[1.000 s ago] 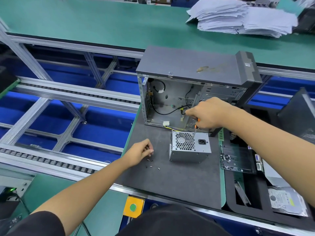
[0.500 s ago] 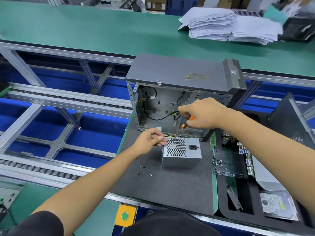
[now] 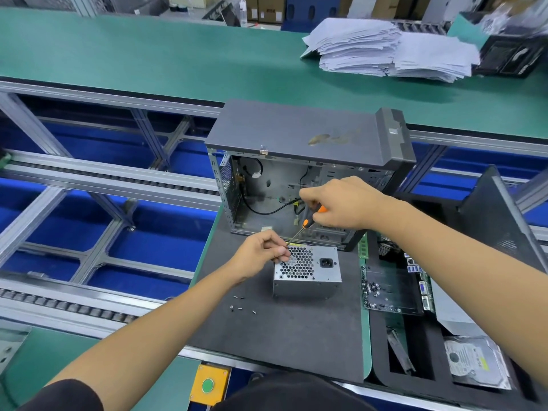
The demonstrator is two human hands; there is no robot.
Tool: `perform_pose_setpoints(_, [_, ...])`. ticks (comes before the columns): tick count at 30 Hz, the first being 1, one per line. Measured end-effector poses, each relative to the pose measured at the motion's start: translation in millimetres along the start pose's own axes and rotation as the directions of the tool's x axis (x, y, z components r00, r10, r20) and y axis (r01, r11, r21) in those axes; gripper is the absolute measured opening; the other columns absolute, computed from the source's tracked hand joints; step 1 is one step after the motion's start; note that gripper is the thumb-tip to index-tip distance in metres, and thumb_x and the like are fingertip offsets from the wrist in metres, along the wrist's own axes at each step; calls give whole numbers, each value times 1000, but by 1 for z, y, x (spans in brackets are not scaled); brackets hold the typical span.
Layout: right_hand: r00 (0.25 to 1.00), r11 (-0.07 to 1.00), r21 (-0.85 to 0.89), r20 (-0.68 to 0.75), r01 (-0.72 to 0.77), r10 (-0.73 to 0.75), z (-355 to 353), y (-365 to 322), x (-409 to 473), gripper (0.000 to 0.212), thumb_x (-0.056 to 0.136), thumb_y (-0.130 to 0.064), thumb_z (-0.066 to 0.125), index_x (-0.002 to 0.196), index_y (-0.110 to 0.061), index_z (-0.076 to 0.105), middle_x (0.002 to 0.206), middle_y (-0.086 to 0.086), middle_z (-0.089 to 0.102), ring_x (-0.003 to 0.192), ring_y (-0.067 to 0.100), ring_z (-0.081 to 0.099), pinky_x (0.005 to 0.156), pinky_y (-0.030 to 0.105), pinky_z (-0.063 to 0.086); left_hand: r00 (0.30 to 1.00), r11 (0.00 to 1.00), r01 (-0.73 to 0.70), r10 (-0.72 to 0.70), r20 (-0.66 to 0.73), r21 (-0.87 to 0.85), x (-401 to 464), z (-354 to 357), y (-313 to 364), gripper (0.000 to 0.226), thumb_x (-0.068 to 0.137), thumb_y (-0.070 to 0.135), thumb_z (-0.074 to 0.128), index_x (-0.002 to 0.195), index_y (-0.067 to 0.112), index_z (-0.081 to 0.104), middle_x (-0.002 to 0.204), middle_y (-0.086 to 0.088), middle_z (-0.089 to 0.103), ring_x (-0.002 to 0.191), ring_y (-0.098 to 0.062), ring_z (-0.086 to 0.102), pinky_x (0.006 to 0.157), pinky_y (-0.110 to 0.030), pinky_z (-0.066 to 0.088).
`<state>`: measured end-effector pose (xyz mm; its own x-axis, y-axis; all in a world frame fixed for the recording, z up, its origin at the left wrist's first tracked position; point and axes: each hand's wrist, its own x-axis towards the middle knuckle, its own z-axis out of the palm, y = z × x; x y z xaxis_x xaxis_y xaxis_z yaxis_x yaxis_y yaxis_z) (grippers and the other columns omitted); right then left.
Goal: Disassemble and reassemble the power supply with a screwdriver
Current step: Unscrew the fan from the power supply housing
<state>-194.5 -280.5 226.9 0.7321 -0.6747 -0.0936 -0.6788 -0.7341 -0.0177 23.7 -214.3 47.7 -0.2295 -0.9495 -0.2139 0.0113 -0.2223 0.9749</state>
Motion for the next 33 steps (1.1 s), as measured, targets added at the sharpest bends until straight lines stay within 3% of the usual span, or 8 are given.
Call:
perform_pose_setpoints(3, [1000, 1000, 9, -9, 7, -7, 1, 1, 1, 11, 82, -34, 51, 85, -28, 43, 60, -7, 51, 57, 7, 46, 51, 29, 23, 999, 1000, -13, 14, -29, 5, 0, 5, 1, 15, 95, -8, 61, 92, 7, 64, 80, -7, 75, 71, -16, 70, 68, -25, 55])
perform_pose_setpoints(9, [999, 1000, 0, -35, 23, -23, -1, 5, 0, 11, 79, -34, 49, 84, -28, 41, 58, -9, 50, 56, 7, 46, 50, 28, 22, 998, 997, -32, 28, -57, -71, 0, 9, 2, 15, 95, -8, 60, 97, 6, 65, 86, -8, 76, 77, -15, 70, 76, -24, 56])
perform_pose_setpoints(20, [1000, 1000, 21, -12, -3, 3, 0, 5, -6, 15, 83, -33, 54, 82, -29, 39, 58, -9, 48, 56, 5, 44, 51, 29, 20, 995, 995, -44, 52, 79, -95, 0, 17, 8, 11, 95, -10, 58, 95, 0, 56, 89, -15, 75, 83, -18, 74, 77, -24, 57])
perform_pose_setpoints(25, [1000, 1000, -8, 8, 11, -11, -1, 4, -10, 18, 84, -34, 54, 81, -30, 38, 59, -8, 48, 56, 5, 43, 51, 30, 23, 982, 998, -52, 55, 179, -19, 5, 19, 9, 11, 97, -8, 58, 97, 2, 54, 100, -28, 72, 93, -26, 74, 81, -27, 57])
perform_pose_setpoints(33, [1000, 998, -52, -13, 20, -20, 3, 12, -18, 16, 83, -33, 53, 82, -29, 37, 58, -8, 48, 53, 4, 41, 50, 29, 23, 985, 992, -90, 75, 158, 88, 10, 26, 11, 10, 99, -5, 55, 101, 5, 54, 91, -20, 75, 88, -25, 73, 77, -31, 58])
